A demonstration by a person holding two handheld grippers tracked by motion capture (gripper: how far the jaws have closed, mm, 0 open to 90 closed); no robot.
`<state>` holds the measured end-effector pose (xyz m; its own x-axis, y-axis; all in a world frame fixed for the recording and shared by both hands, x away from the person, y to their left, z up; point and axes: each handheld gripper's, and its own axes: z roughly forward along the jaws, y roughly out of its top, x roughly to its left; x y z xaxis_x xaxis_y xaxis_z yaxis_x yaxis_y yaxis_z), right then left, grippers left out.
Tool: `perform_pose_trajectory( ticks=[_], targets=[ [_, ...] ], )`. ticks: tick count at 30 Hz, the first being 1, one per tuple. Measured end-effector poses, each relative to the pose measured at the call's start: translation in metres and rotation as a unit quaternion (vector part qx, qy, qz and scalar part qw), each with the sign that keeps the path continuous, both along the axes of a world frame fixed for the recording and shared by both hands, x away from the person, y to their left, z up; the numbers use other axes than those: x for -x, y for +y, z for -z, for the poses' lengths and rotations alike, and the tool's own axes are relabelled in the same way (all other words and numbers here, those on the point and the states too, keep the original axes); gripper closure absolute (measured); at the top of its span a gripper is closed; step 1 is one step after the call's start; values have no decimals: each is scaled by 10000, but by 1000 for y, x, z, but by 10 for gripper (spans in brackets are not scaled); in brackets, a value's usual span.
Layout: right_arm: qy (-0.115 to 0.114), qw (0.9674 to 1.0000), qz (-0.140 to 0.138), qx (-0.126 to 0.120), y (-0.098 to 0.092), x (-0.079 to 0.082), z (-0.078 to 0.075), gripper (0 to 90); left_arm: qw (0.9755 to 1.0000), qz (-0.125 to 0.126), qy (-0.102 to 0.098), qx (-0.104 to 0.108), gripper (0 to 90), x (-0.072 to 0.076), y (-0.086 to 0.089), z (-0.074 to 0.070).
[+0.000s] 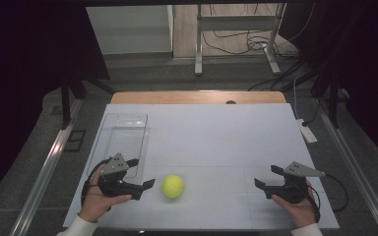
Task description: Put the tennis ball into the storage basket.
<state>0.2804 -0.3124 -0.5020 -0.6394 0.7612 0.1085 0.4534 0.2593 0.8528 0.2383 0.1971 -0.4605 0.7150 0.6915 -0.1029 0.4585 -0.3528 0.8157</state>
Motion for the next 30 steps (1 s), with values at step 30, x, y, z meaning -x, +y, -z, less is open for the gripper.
perform_pose_trajectory(
  ticks=[30],
  targets=[
    [-67, 10000, -41, 15, 1, 1, -2, 126, 9990, 385, -6, -242, 93, -6, -26, -10]
  ],
)
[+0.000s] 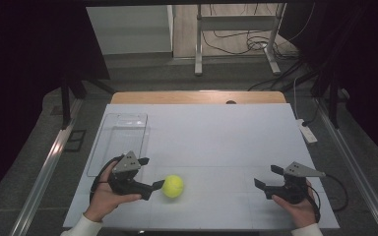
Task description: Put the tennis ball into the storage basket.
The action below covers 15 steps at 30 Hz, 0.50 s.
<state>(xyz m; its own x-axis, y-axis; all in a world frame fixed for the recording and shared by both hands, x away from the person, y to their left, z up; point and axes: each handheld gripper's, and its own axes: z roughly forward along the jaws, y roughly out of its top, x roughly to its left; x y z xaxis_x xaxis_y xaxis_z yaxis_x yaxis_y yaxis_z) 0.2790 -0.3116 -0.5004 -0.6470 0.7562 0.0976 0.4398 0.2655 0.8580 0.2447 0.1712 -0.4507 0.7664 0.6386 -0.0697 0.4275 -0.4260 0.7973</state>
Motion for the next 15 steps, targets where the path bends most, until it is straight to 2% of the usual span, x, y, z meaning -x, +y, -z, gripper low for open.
perform_pose_trajectory(
  ticks=[7, 15],
  targets=[
    [10, 10000, 12, 2, 0, 0, 0, 126, 9999, 145, 25, -75, 96, -2, -7, 1],
    [11, 10000, 18, 11, 0, 0, 1, 126, 9990, 326, 173, -248, 90, -8, -19, 5]
  ],
)
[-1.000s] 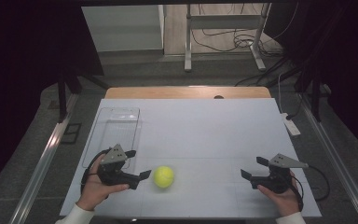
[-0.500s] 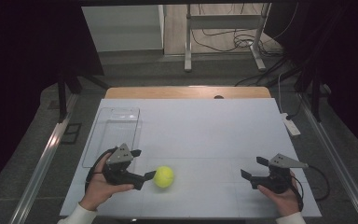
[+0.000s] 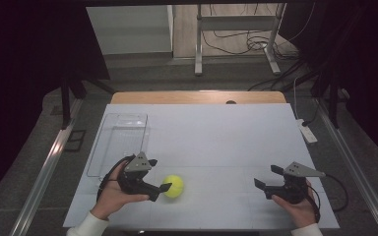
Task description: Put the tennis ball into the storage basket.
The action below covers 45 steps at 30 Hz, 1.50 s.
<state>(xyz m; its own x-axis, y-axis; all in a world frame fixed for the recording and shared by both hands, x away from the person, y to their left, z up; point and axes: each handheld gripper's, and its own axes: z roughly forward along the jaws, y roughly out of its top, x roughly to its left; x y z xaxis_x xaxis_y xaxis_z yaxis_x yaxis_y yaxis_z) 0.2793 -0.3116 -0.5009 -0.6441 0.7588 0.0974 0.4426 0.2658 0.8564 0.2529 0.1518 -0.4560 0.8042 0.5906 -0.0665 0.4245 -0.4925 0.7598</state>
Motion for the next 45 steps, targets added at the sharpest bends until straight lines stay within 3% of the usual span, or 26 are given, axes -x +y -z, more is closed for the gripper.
perform_pose_trajectory(
  ticks=[11, 27, 34, 42, 43, 45],
  targets=[
    [7, 10000, -1, 11, 0, 0, 0, 126, 9988, 251, 187, -376, 48, -6, -19, 8],
    [15, 10000, -1, 17, 0, -1, 1, 126, 9952, 258, 234, -916, 15, -10, -37, 19],
    [45, 10000, 21, 1, -1, -1, 1, 126, 9946, 269, 326, -951, 12, -14, -42, 25],
    [35, 10000, -4, 16, -1, -1, 2, 126, 9908, 460, 418, -1201, 6, -15, -54, 29],
    [45, 10000, 2, 18, -1, -1, 2, 126, 9891, 489, 446, -1318, 7, -17, -57, 31],
    [42, 10000, 4, 20, -1, -1, 2, 126, 9878, 539, 473, -1383, 8, -18, -58, 32]
  ],
)
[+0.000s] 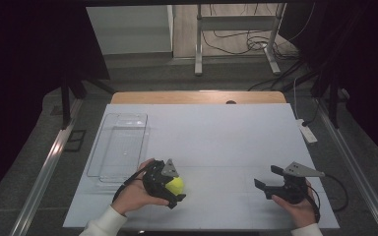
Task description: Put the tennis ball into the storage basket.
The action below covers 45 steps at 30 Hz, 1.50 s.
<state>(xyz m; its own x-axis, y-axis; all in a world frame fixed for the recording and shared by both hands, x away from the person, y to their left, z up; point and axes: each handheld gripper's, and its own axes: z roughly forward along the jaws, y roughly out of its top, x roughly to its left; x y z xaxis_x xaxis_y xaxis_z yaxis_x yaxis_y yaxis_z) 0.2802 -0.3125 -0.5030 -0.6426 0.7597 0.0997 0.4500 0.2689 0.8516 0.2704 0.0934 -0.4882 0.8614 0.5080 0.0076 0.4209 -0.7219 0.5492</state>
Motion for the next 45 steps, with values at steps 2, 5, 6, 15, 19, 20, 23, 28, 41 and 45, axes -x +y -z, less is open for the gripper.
perform_pose_trajectory(
  ticks=[2, 5, 6, 15, 19, 20, 23, 28, 41, 45],
  targets=[
    [-2, 10000, 5, 15, 0, 0, 0, 126, 10000, 28, 48, -73, 15, 0, -2, 2],
    [5, 10000, 6, 17, -1, 0, 0, 126, 9996, 124, 71, -236, 53, 1, -4, 5],
    [5, 10000, 6, 17, -1, 0, 0, 126, 9996, 124, 71, -236, 63, 1, -4, 5],
    [5, 10000, -9, 17, 0, 0, 0, 126, 9992, -149, 43, -360, 169, -1, -1, 6],
    [-4, 10000, -13, 23, 0, 0, 0, 126, 9986, -273, -13, -444, 213, -3, 0, 10],
    [-10, 10000, -9, 20, 0, 0, 0, 126, 9984, -281, -20, -482, 222, -3, 0, 10],
    [-13, 10000, -6, 23, 0, 1, 0, 126, 9981, -308, -69, -528, 245, -2, 0, 11],
    [-3, 10000, -5, 26, 0, 0, 0, 126, 9980, -235, -112, -578, 256, -2, 1, 11],
    [-8, 10000, 14, 42, -1, 0, 0, 127, 9989, -261, -239, -304, 269, -1, 7, -2],
    [-4, 10000, 10, 33, 0, 0, 0, 127, 9989, -355, -284, -66, 269, 0, 11, -9]
  ],
)
